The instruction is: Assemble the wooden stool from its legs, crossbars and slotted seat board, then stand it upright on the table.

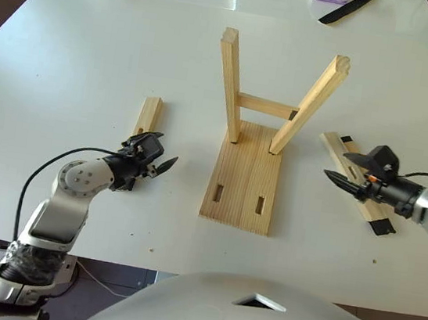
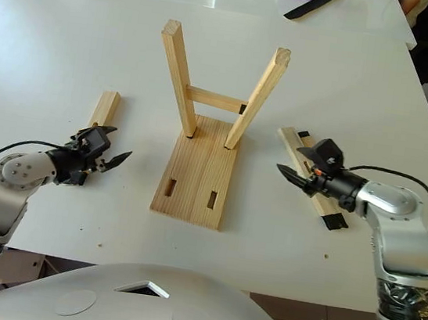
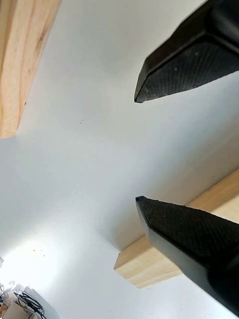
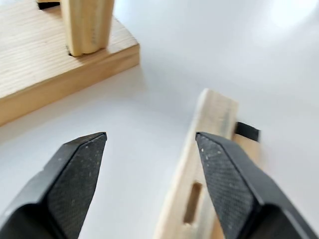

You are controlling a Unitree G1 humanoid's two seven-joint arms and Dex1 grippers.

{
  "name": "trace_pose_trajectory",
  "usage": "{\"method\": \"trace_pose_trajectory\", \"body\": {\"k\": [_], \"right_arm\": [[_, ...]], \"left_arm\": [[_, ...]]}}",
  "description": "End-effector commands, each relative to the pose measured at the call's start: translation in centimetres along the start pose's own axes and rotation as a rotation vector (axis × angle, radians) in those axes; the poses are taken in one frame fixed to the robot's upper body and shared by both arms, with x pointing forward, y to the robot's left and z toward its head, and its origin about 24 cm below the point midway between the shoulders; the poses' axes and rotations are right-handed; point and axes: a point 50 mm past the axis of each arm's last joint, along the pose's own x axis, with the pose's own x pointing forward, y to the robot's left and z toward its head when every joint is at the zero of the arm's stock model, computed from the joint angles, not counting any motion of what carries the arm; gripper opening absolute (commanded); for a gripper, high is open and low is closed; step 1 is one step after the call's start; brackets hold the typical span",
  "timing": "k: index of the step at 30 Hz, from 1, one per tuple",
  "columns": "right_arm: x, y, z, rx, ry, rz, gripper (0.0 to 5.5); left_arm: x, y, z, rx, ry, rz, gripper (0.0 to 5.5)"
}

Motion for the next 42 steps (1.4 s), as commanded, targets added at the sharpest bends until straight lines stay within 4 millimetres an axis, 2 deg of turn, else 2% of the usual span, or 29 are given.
{"method": "trace_pose_trajectory", "body": {"k": [1, 4, 7, 12, 22, 28, 35, 42], "right_arm": [[-0.5, -3.3, 1.9, 0.077, -0.126, -0.249, 3.31], [0.1, -4.1, 1.9, 0.161, -0.130, -0.261, 3.31], [0.5, -4.0, 1.6, 0.195, -0.098, -0.243, 3.31], [0.8, -4.3, 0.1, 0.174, 0.013, -0.231, 3.31], [1.9, -6.5, -1.1, 0.108, 0.081, -0.269, 3.31], [2.1, -6.3, -2.2, 0.079, 0.123, -0.219, 3.31], [2.5, -5.4, -2.5, 0.107, 0.116, -0.159, 3.31], [2.5, -6.1, -2.6, 0.064, 0.099, -0.184, 3.31]], "left_arm": [[0.2, 0.5, 2.4, -0.095, -0.119, 0.044, 3.50], [0.7, 0.3, 3.3, -0.138, -0.164, 0.072, 3.50], [0.9, 0.1, 3.5, -0.167, -0.168, 0.089, 3.50], [0.5, 0.1, 2.7, -0.187, -0.134, 0.104, 3.50], [1.7, -0.6, 2.7, -0.174, -0.131, 0.122, 3.50], [2.1, -0.7, 2.7, -0.177, -0.139, 0.130, 3.50], [2.5, -0.9, 2.4, -0.170, -0.123, 0.145, 3.50], [2.8, -0.7, 2.0, -0.173, -0.114, 0.169, 3.50]]}}
